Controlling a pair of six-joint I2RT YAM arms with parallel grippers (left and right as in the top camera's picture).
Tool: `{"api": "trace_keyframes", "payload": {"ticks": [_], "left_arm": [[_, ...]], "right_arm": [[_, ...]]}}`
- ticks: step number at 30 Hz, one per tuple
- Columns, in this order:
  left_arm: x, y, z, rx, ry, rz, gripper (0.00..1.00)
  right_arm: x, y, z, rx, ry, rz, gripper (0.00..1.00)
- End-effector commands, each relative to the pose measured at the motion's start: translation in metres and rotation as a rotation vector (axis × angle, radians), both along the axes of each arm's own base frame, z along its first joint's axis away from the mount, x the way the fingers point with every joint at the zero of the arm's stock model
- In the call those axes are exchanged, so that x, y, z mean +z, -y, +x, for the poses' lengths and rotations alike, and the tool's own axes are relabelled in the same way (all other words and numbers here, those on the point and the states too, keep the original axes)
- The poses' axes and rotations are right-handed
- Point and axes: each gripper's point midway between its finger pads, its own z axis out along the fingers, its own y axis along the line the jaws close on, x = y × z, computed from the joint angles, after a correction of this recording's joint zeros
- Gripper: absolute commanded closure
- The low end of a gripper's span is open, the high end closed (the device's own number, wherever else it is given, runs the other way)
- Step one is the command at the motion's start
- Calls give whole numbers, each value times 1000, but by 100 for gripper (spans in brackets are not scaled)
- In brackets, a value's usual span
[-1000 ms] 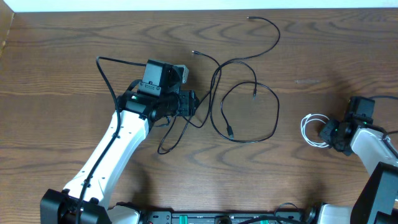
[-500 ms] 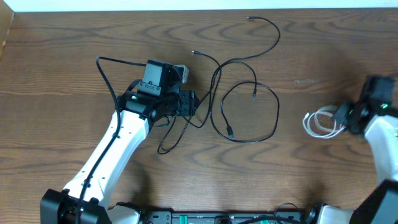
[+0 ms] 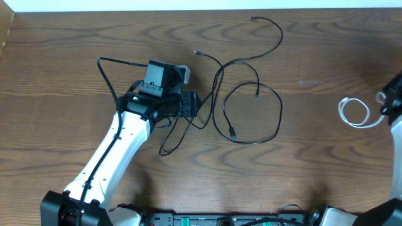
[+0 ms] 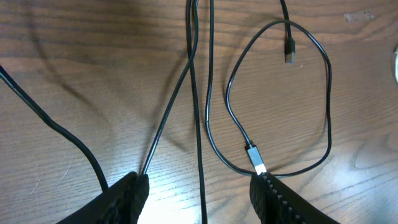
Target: Untangle cables
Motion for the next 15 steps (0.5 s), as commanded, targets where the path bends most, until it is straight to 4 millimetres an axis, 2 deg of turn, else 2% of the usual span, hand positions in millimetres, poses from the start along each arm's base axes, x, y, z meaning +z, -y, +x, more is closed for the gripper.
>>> {"api": "trace_keyframes", "payload": {"ticks": [1,4,7,12,15], "left_arm": [[2,1,2,-12,8,9,42],[1,1,1,-12,1,11,42],[1,1,1,-12,1,11,42],[1,1,1,-12,1,11,42],[1,1,1,-12,0,12,42]], "right_arm": [[26,37,-15,-84,4,-124,99],[38,58,-22,-122,38,-168,99],[40,71,-29,-144,50,-168,99],[20,94,-44,-196,16,-132,99],[0,103,-42,-173,12,-69,99]]}}
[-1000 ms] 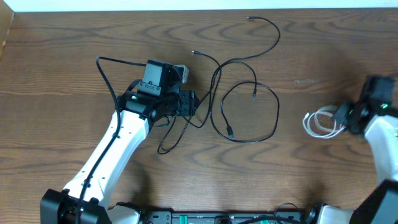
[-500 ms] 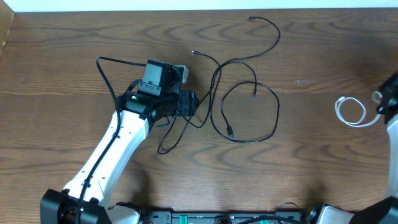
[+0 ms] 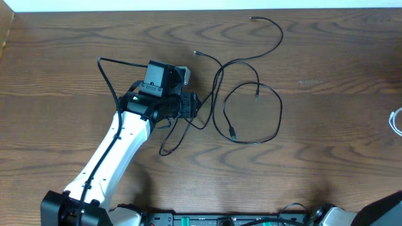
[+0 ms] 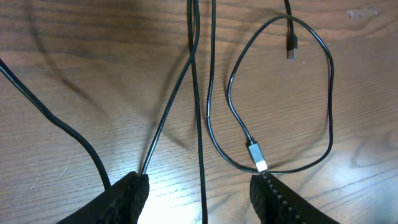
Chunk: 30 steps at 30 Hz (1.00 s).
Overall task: Untangle cables
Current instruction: 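Move the right gripper back toward the black cables at center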
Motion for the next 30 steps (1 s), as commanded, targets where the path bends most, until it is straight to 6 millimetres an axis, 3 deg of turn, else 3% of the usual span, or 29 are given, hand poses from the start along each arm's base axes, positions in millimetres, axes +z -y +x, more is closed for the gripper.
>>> {"api": "trace_keyframes", "payload": {"ticks": [1,10,12,14,15,21,25,27,30], "left_arm": [[3,2,3,-11,14,7,42],[2,1,1,-11,4,11,42],[2,1,1,-11,4,11,42],[2,1,1,-11,4,11,42],[2,1,1,-11,4,11,42],[2,1,1,-11,4,11,42],[2,1,1,-12,5,11,42],[2,1,1,-12,5,11,42],[2,1,2,-11,5,12,42]], "right_arm": [[-23,12,6,40,-8,70,99],[-48,32,0,20,-18,115,99],[-57,33,2,35,-14,144,89],[-67,28,11,94,15,199,60],[-69,25,16,121,30,219,55],[-74,9,33,223,80,290,51],[-83,-15,44,323,112,400,50],[-82,-57,69,513,207,547,52],[-76,-97,90,673,270,645,48]]}}
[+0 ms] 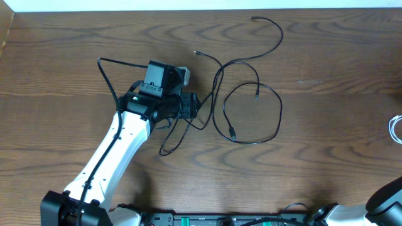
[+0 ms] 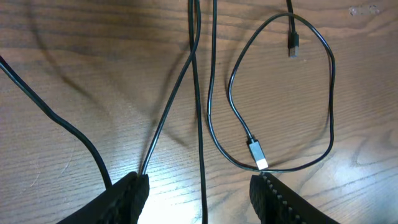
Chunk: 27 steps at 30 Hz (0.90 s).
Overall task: Untangle cables
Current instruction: 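Move the right gripper back toward the black cables at center, then lower both grippers onto the black cables near center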
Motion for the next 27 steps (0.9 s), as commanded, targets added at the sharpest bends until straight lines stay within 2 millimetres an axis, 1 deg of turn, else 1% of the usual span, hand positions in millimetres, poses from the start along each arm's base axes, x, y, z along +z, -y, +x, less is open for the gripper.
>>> {"api": "trace_keyframes", "payload": {"ticks": [1,2,4,5,6,8,10,11,14,15,16,17,19,22,24,27], "left_arm": [[2,1,3,-10,14,13,42],[2,0,4,-7,14,16,42],[1,-3,4,1,13,33,42],[-2,-9,5,19,15,66,42],[-4,-17,6,40,20,105,41],[-9,-36,10,94,33,207,38],[-11,-54,13,143,50,301,34],[-11,-58,14,153,55,321,31],[-10,-57,15,152,60,314,21],[-10,-57,15,148,63,320,16],[-10,-59,16,141,70,336,15],[-9,-67,18,157,81,374,5],[-6,-84,23,209,110,462,5],[-3,-101,25,267,130,540,4],[-3,-108,24,334,115,537,4],[-6,-110,18,423,75,497,4]], "right_arm": [[17,-70,43,283,167,185,45],[18,-88,49,349,173,207,44],[15,-118,56,436,156,231,43],[12,-136,59,493,134,234,41],[10,-152,62,543,118,234,39],[4,-190,65,652,67,230,36],[-5,-226,64,746,-1,213,34],[-9,-238,63,767,-36,196,33],[-21,-277,59,841,-146,126,31],[-24,-290,57,871,-172,102,29],[-26,-303,55,900,-194,81,28],[-27,-314,53,926,-210,65,26],[-30,-337,48,980,-243,28,22],[-35,-361,38,993,-300,-16,21],[-38,-374,32,991,-328,-26,21],[-39,-399,23,1001,-336,-5,20]]}}
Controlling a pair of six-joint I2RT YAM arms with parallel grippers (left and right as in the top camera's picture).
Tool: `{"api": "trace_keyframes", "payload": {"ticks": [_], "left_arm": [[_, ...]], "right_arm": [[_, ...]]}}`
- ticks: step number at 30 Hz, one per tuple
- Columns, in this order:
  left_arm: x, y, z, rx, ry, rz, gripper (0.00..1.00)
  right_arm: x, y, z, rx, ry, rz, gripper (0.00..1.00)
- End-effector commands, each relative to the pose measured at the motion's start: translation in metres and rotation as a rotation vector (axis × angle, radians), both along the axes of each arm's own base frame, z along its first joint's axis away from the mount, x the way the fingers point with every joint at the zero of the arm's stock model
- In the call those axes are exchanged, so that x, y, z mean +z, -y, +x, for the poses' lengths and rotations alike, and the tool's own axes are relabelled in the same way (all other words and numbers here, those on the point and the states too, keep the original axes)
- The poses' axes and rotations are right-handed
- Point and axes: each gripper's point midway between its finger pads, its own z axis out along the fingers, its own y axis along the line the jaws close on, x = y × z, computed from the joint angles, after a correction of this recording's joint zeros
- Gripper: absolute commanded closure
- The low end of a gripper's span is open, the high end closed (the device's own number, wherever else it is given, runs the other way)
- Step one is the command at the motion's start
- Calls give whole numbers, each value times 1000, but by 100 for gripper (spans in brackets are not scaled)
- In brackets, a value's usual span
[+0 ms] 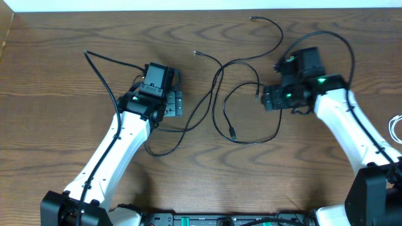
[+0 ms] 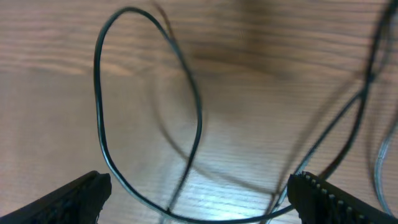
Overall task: Untangle cables
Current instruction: 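Lower both grippers onto the black cables near center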
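Observation:
Several thin black cables (image 1: 217,81) lie crossed over one another at the table's middle. One forms a round loop (image 1: 279,119) with a plug (image 1: 232,133) inside it. My left gripper (image 1: 175,103) stands open over the left strands, whose far end (image 1: 86,54) reaches up to the left. In the blurred left wrist view a cable loop (image 2: 99,93) curves between the wide-apart fingers (image 2: 81,198) of the left gripper (image 2: 199,202). My right gripper (image 1: 269,99) sits at the round loop's upper right; its jaws are too dark to read.
A white cable (image 1: 396,129) lies at the table's right edge. The wooden table (image 1: 63,125) ends at a pale strip along the back. The right arm (image 1: 352,132) crosses the right side of the table.
My right arm, out of view before, now reaches in with its gripper at the round loop. My left gripper has shifted left and opened wider, and the left strands and their far end have moved left.
At first my right arm was at the right edge by the white cable and my left gripper stood open over the tangle. The right arm then left the view while the left stayed still. Now the right is at the loop and the left has shifted left.

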Motion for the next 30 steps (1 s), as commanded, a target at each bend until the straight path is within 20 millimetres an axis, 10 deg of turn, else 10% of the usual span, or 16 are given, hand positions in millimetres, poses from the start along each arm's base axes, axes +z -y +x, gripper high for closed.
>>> {"api": "trace_keyframes", "payload": {"ticks": [1,13,19,30], "left_arm": [[4,-11,2,126,20,-4,4],[-6,-3,-14,101,-72,-66,4],[-7,-47,-18,251,-82,0,4],[-11,-54,-16,295,-108,-129,4]], "right_arm": [[1,-16,0,-53,6,-25,20],[-32,-130,17,131,142,53,14],[-69,-137,21,31,86,59,14],[-80,-140,35,-144,104,93,15]]}}
